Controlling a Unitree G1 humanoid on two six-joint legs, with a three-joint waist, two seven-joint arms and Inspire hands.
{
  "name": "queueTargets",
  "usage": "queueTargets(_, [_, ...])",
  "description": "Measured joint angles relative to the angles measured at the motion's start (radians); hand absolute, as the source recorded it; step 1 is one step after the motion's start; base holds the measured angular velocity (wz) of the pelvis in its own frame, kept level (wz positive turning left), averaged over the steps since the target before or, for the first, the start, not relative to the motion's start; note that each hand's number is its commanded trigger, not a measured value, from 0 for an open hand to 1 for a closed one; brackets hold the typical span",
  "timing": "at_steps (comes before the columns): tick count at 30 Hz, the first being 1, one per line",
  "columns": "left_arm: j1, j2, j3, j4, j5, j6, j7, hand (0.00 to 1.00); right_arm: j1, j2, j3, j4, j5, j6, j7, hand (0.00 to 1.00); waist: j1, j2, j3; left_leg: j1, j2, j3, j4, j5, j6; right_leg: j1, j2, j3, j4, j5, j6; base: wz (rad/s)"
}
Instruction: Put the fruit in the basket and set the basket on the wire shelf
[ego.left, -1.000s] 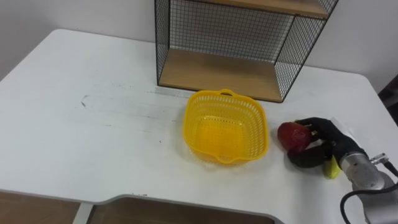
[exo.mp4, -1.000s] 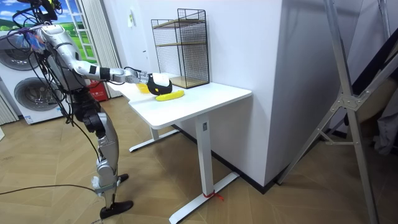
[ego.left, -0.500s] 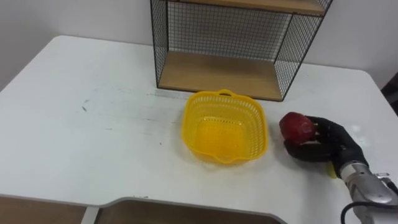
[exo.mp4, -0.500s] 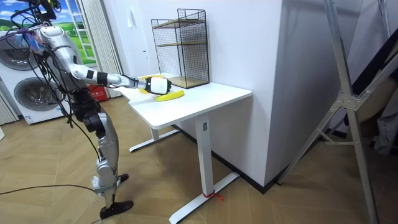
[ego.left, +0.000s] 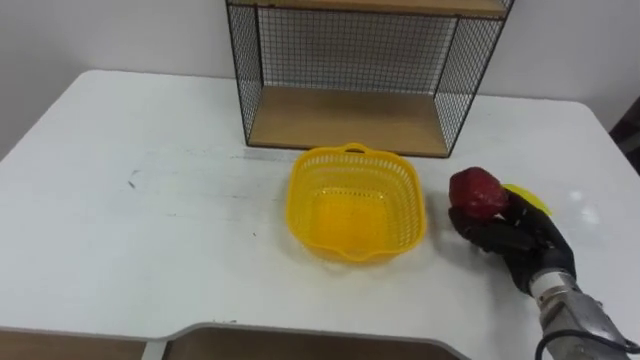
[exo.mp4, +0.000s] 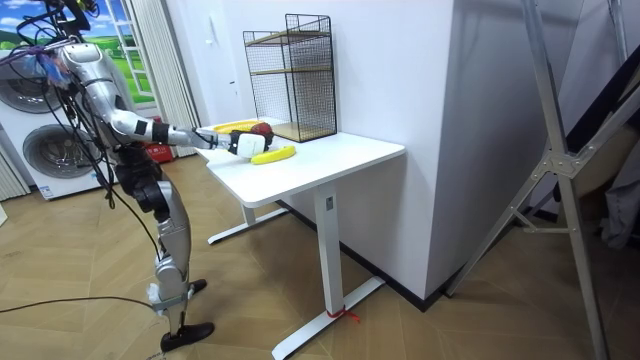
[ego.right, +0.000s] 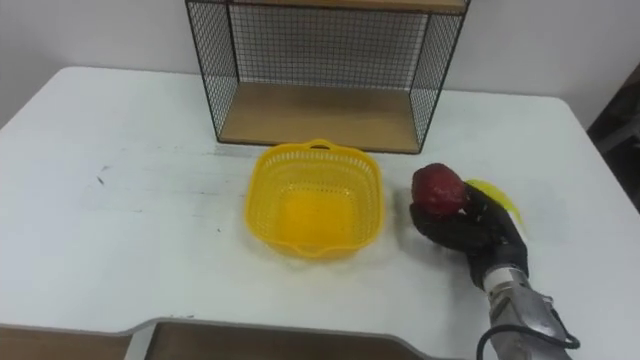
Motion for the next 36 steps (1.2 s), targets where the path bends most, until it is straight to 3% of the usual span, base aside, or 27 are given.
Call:
queueTargets(4, [-0.001, -0.002, 0.000, 0.005, 0.000, 0.004, -0.004, 0.00, 0.002, 0.000, 0.000, -0.110, 0.000, 0.006, -0.014, 1.00, -0.007, 0.008, 0.0026, -0.001, 0.000, 0.001, -0.001, 0.000, 0.000, -0.004, 0.000, 0.001, 0.000, -0.001, 0.000, 0.00])
queueTargets(14, [-0.004, -0.002, -0.013, 0.018, -0.001, 0.001, -0.002, 0.00, 0.004, 0.005, 0.010, -0.274, -0.025, 0.006, -0.020, 1.00, -0.011, -0.023, 0.0136, -0.018, 0.000, 0.002, 0.002, 0.000, 0.000, -0.016, 0.000, 0.002, 0.001, -0.002, 0.001, 0.00])
queueTargets(16, [-0.005, -0.002, -0.013, 0.017, -0.001, 0.001, -0.002, 0.00, 0.004, 0.005, 0.010, -0.306, -0.046, 0.006, -0.019, 1.00, -0.010, -0.026, 0.0111, -0.022, 0.000, 0.002, 0.002, 0.000, 0.000, -0.016, 0.000, 0.002, 0.002, -0.002, 0.000, 0.00])
queueTargets(24, [-0.042, -0.003, -0.014, 0.015, 0.000, -0.013, -0.003, 0.00, 0.003, 0.003, 0.072, -0.443, -0.327, 0.001, 0.029, 1.00, 0.000, -0.019, 0.0072, -0.021, 0.002, 0.015, -0.005, 0.000, 0.000, -0.030, 0.000, 0.017, 0.007, -0.001, 0.000, -0.04])
queueTargets(28, [-0.050, 0.012, -0.045, 0.019, -0.001, -0.016, -0.006, 0.00, -0.006, -0.001, 0.111, -0.449, -0.446, 0.002, 0.032, 1.00, 0.004, -0.029, 0.0082, -0.024, 0.002, 0.014, -0.003, 0.000, 0.000, -0.029, 0.000, 0.016, 0.009, -0.001, 0.000, -0.01])
queueTargets(36, [-0.070, 0.020, -0.046, 0.019, 0.001, -0.017, -0.043, 0.00, -0.007, -0.007, 0.134, -0.497, -0.614, 0.011, 0.098, 1.00, 0.048, -0.037, 0.0126, -0.034, 0.002, 0.009, -0.003, 0.000, 0.000, -0.049, -0.001, 0.009, 0.019, 0.000, 0.000, 0.01])
